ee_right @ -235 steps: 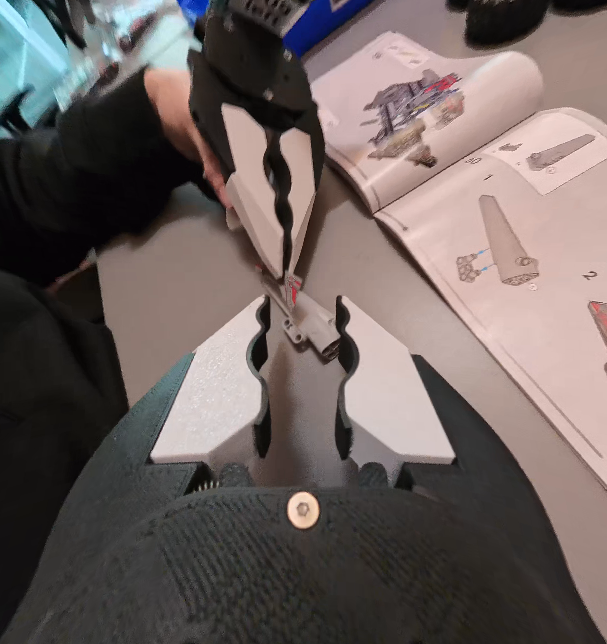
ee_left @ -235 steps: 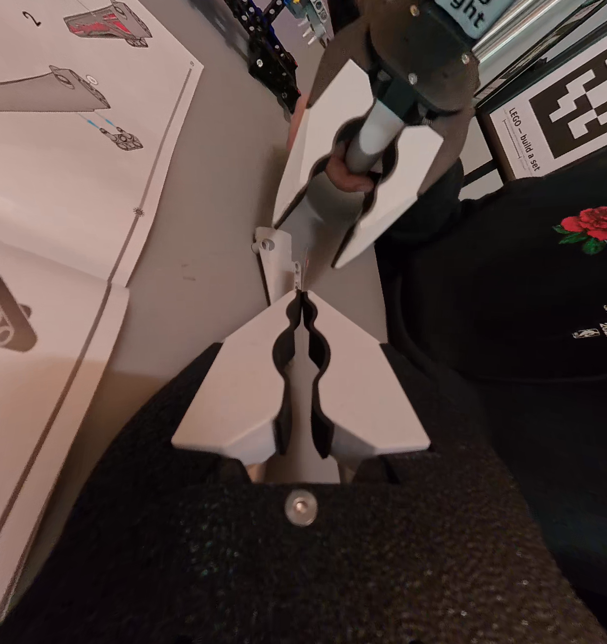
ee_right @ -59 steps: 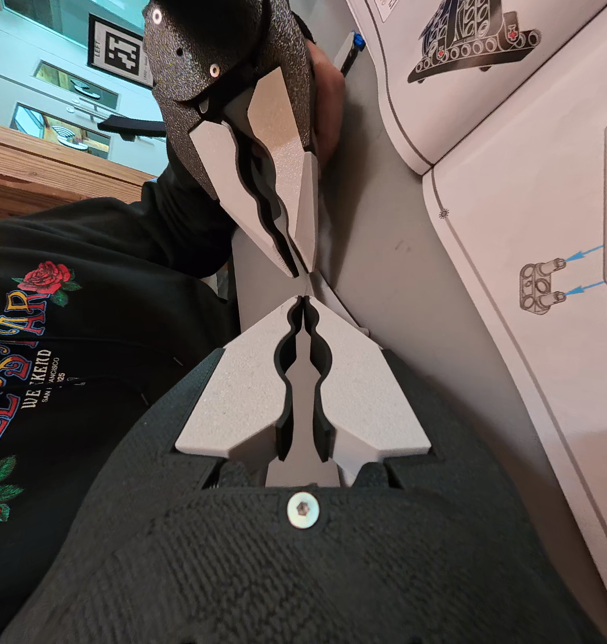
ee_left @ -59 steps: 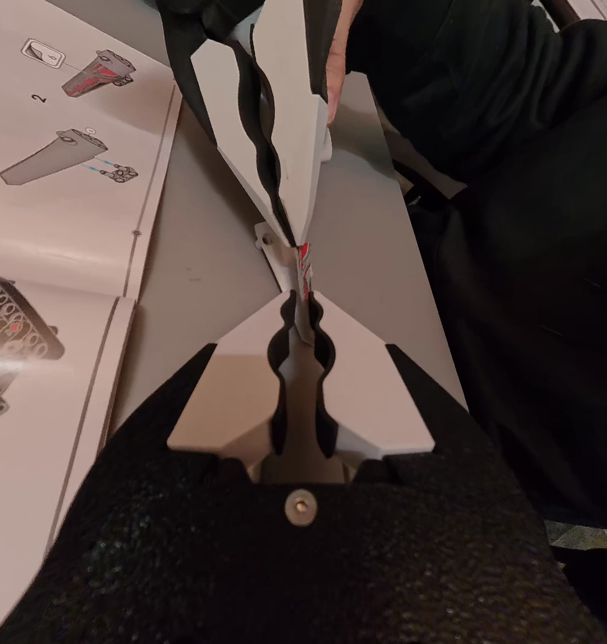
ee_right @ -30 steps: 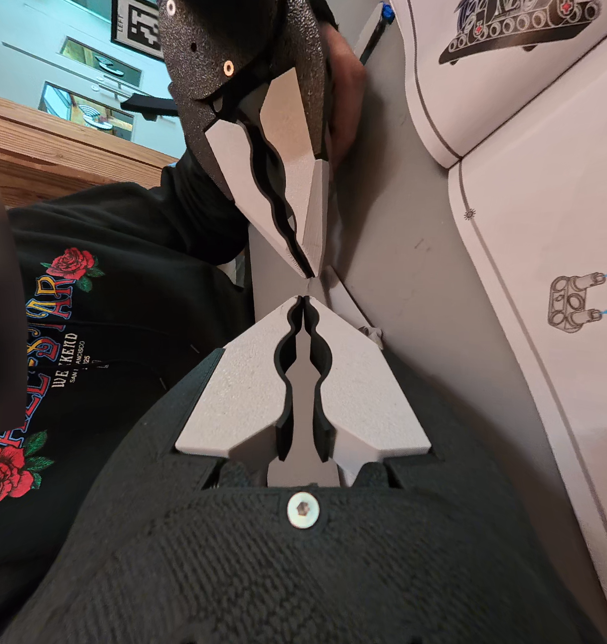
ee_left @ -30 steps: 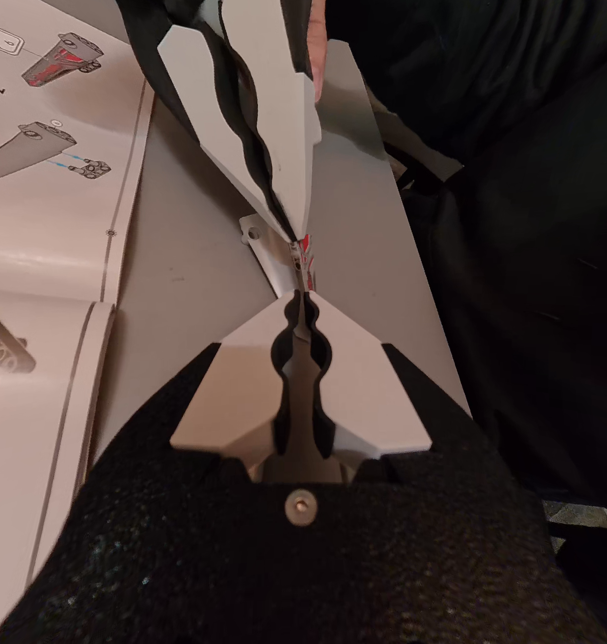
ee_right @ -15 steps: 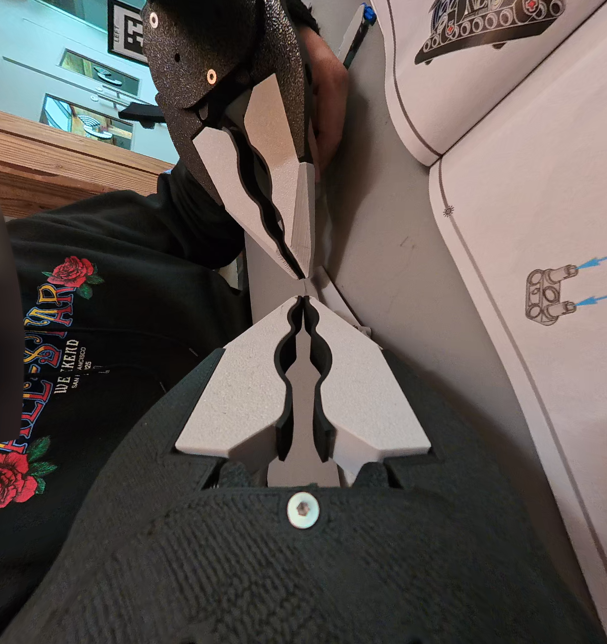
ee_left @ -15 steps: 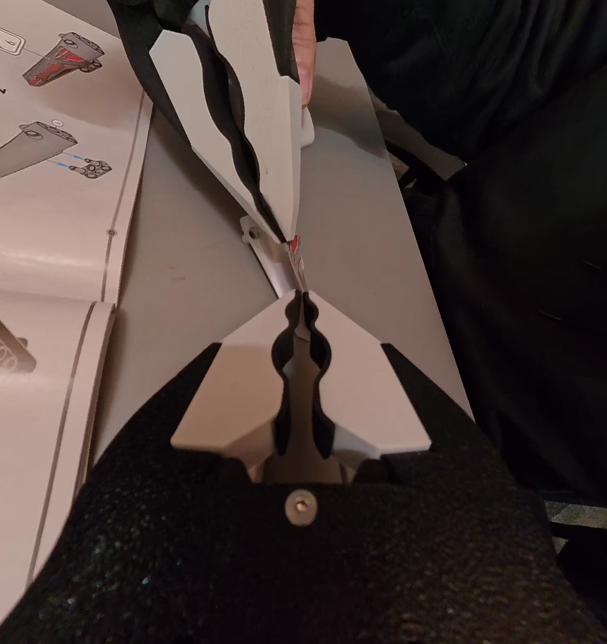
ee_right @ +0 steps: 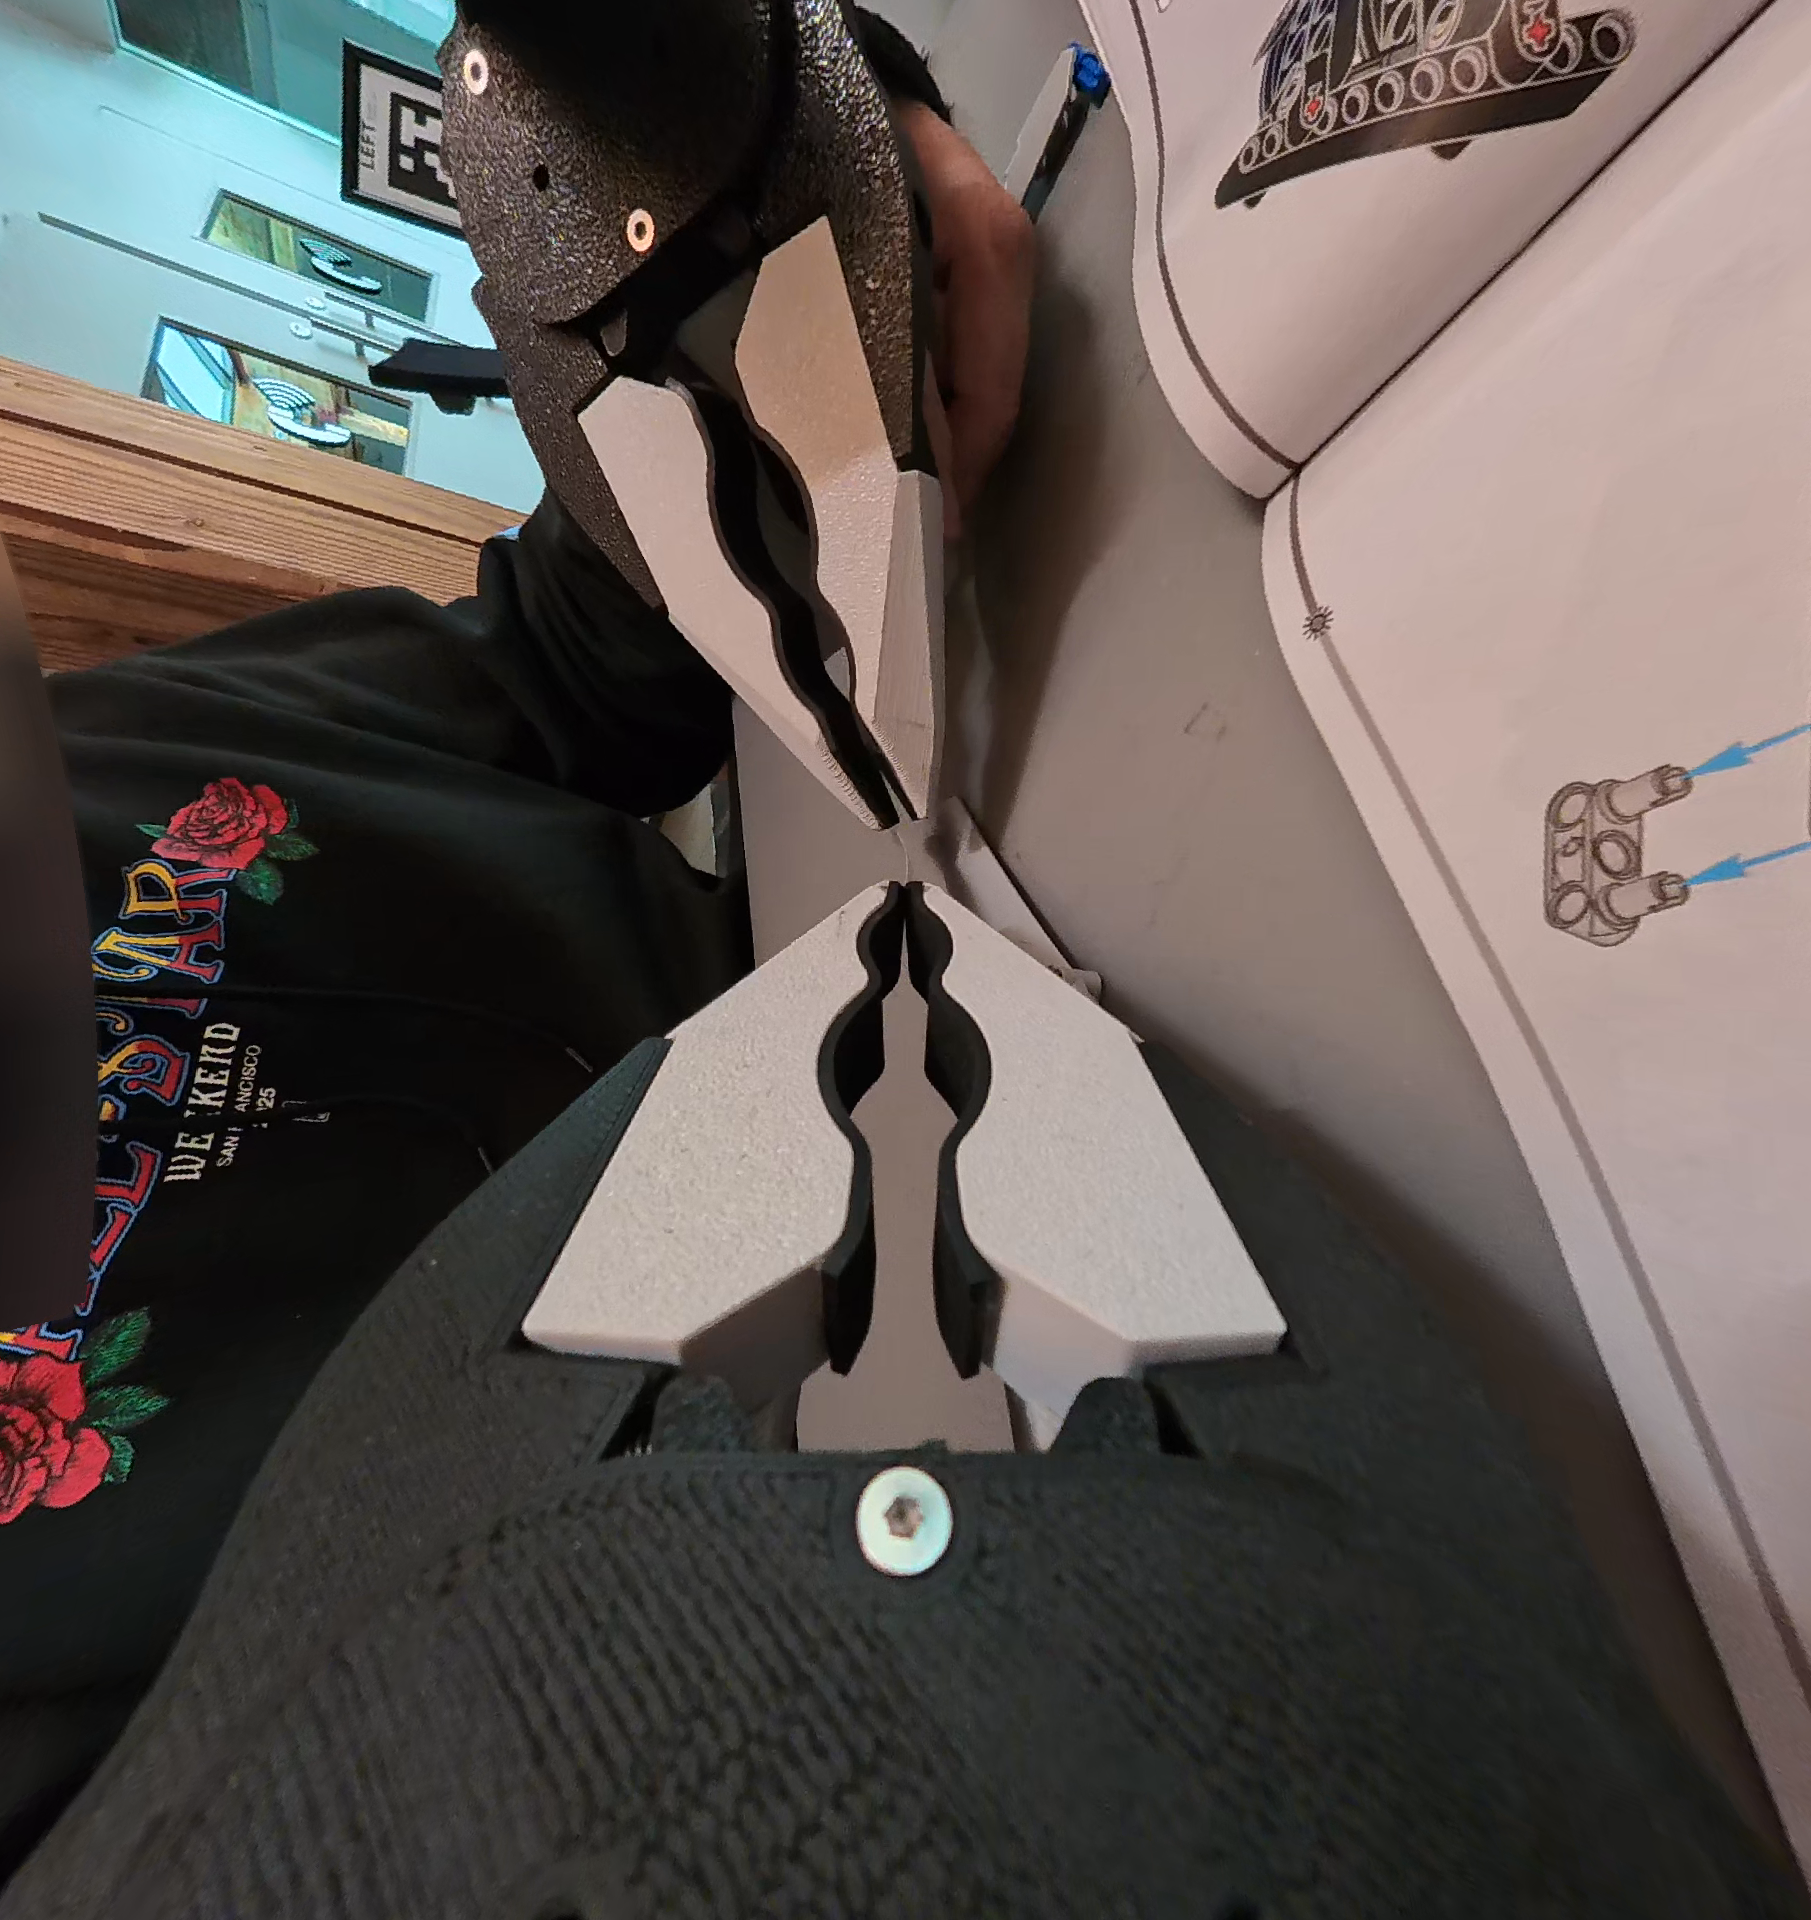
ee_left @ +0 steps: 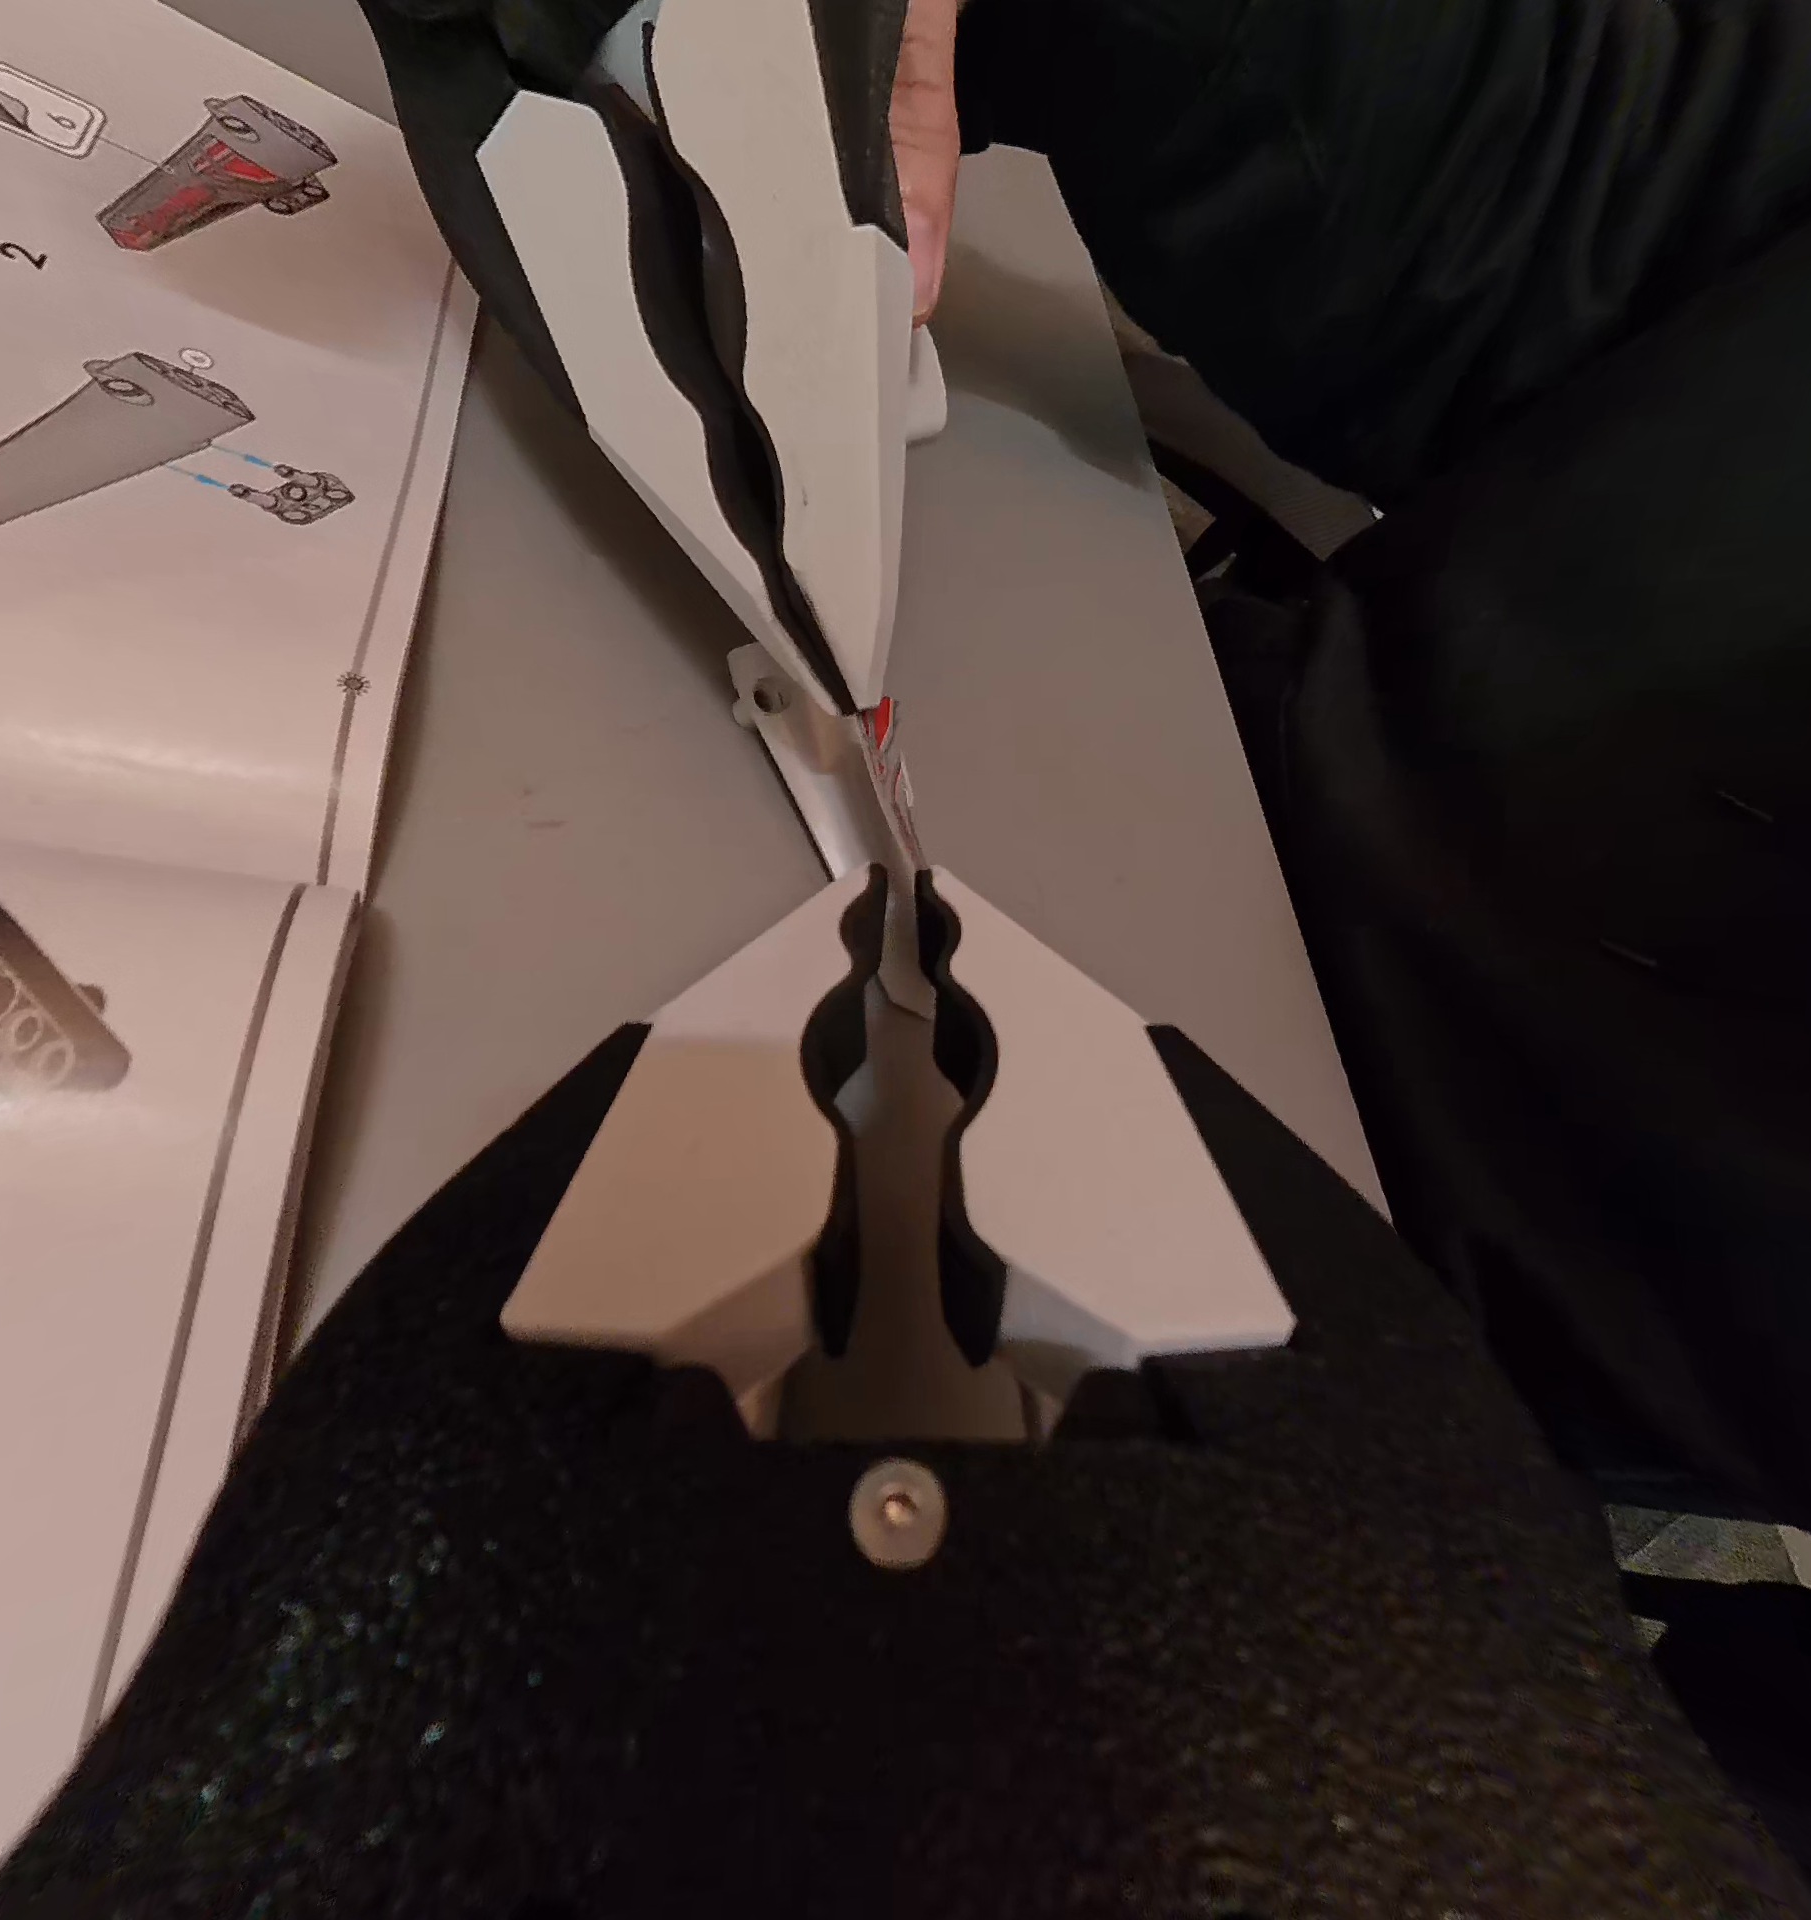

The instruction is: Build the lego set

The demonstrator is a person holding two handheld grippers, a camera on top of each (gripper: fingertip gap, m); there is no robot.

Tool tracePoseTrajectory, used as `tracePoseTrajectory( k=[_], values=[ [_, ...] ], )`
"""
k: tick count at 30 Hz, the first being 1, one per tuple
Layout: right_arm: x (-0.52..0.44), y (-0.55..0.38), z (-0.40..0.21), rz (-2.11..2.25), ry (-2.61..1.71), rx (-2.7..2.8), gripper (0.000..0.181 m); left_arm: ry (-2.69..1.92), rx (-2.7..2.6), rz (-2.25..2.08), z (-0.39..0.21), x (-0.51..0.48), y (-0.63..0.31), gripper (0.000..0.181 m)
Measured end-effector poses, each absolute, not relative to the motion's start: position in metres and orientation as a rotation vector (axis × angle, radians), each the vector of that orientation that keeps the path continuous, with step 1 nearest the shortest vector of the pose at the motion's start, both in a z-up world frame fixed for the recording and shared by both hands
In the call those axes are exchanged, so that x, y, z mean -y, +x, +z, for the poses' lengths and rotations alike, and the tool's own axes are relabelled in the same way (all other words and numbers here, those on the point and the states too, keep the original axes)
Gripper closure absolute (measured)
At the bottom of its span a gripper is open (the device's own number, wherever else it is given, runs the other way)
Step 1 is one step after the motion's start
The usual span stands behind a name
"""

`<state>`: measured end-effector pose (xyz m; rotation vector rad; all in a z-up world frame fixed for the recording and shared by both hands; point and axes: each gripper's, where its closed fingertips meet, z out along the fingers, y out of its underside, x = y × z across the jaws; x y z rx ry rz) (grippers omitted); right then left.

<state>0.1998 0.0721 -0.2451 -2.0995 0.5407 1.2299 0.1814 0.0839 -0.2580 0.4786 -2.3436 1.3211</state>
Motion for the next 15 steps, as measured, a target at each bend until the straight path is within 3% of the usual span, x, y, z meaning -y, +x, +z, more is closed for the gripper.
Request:
tracePoseTrajectory(
  k=[15],
  values=[
    [-0.0722,0.2002,-0.2453,1.217,-2.099,-0.544,0.181,0.563,2.278,1.311,-0.2579,-0.0856,0.1845,0.174]
  ],
)
